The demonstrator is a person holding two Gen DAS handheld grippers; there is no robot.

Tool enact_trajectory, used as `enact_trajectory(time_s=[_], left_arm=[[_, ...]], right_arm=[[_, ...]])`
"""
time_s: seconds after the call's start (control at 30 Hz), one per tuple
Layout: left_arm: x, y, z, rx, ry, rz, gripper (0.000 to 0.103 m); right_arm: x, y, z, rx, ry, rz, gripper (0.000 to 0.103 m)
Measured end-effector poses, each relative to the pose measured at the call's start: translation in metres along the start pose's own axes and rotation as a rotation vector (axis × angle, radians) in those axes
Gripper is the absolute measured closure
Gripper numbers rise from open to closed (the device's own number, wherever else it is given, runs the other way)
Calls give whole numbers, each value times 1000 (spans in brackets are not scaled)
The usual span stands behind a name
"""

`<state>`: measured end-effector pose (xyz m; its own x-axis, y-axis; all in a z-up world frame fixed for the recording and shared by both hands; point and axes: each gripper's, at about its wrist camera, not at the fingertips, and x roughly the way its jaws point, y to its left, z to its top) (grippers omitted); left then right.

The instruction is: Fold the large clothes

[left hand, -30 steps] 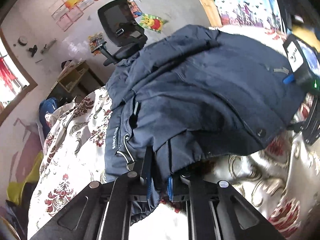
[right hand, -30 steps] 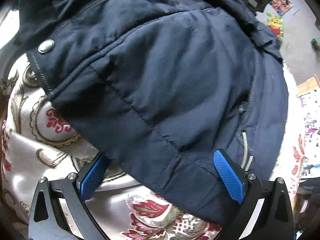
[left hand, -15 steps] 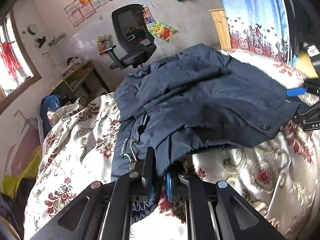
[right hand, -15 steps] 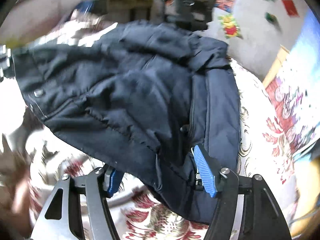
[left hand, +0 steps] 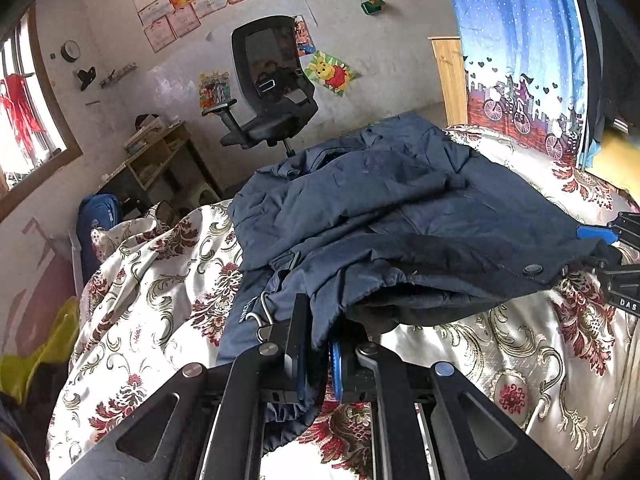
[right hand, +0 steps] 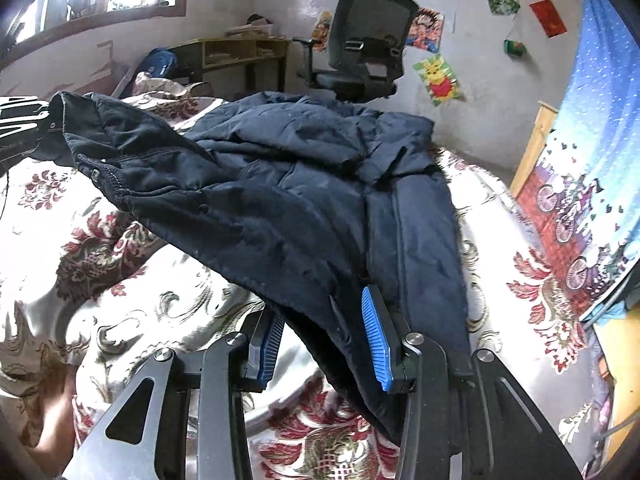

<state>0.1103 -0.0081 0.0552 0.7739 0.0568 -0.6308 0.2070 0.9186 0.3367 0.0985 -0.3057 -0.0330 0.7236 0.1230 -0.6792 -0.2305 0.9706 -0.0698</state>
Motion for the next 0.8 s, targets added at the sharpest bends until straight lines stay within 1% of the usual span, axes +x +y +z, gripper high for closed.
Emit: enact_trajectory(time_s=[0.03, 0.13, 0.33, 0.53, 0.8], left_arm=[[-1, -1, 0, 1, 0, 1, 94], [-1, 0, -1, -10, 5, 3, 94], [-8, 3, -11, -38, -14, 3, 95], [-26, 10, -20, -78, -42, 5, 95], [-71, 19, -28, -83, -82, -3, 96]], right_arm=[[-2, 0, 1, -2, -6, -2, 84], [-8, 2, 2, -12, -32, -1, 91], [-20, 0, 5, 28, -99, 19, 95], [-47, 5, 11, 48, -193, 4, 96], [-98, 11, 14, 80, -283, 25, 97]])
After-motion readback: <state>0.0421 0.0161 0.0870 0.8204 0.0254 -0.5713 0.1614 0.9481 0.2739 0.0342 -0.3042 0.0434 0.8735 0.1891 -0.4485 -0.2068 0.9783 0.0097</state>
